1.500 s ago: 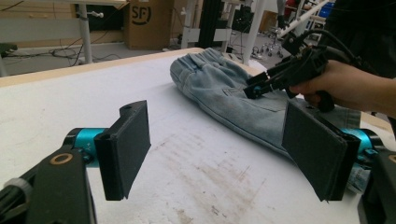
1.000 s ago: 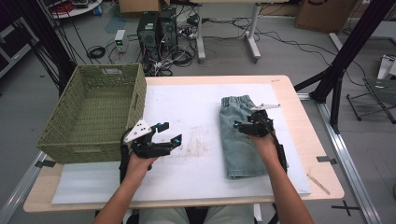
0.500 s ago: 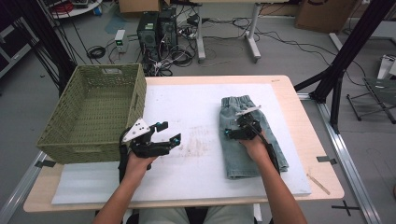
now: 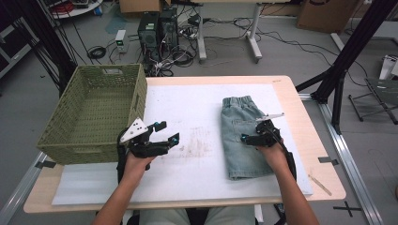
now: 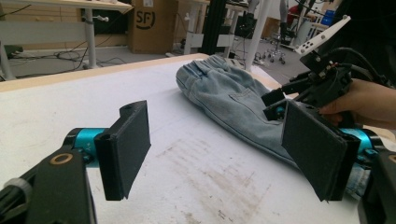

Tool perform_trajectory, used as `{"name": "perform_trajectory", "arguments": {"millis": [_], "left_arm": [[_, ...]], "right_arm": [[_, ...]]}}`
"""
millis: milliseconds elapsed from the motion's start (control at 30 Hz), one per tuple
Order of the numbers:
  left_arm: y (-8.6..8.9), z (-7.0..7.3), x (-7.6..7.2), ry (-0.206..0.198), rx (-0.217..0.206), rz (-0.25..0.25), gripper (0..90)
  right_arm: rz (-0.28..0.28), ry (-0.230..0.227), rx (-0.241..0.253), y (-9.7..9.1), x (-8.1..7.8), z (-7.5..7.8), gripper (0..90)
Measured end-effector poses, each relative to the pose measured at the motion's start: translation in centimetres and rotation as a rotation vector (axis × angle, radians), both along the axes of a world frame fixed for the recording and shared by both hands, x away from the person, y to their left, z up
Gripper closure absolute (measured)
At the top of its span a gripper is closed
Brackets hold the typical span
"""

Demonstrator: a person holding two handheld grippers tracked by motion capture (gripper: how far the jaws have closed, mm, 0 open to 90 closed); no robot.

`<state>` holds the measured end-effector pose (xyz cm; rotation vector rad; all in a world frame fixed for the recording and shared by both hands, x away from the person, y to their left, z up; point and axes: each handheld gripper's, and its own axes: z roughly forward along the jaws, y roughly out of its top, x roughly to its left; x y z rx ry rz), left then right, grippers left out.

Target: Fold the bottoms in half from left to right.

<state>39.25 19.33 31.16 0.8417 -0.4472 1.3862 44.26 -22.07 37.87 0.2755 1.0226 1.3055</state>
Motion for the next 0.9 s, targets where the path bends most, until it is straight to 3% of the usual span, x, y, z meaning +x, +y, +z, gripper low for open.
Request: {"name": "perform_trajectory", "arguments": {"millis": [167,233,300,433,500,600,700,767,800,900], "left_arm": [[0.2,0.0,-0.1,-0.002,0.002,0.001,23.9],[0.2,0.0,-0.1,-0.003,-0.002,0.001,23.9],[0.2,0.0,-0.1,-0.004,-0.001,0.0,23.9],[0.1,-0.1,-0.1,-0.002,0.008,0.006,23.9],[0.0,-0.1,-0.1,0.001,0.012,0.004,23.9],[0.1,-0.1,-0.1,0.0,0.011,0.002,23.9],[0.2,-0.1,-0.1,0.002,0.01,0.005,23.9],[0.2,0.0,-0.1,0.003,0.007,0.003,23.9],[0.2,0.0,0.0,0.003,0.006,0.001,23.9],[0.2,0.0,0.0,0.002,0.004,0.0,23.9]], "right_arm": [[0.034,0.003,0.026,-0.3,-1.1,-0.5,24.6],[0.065,-0.033,0.034,-0.1,-1.8,-1.2,24.4],[0.073,-0.045,0.008,0.6,-2.1,-1.9,24.4],[0.031,-0.039,-0.054,2.4,-1.4,-2.7,24.6],[-0.017,-0.02,-0.063,3.1,-0.3,-2.4,24.6],[-0.055,-0.044,-0.068,3.5,0.4,-2.4,24.1],[-0.012,-0.036,-0.06,3.2,0.0,-2.7,23.9],[0.107,-0.024,-0.048,2.5,-0.7,-3.0,25.5],[0.124,-0.03,-0.052,2.3,-1.0,-3.3,26.4],[0.064,-0.048,-0.062,2.3,-1.2,-4.1,26.6]]}}
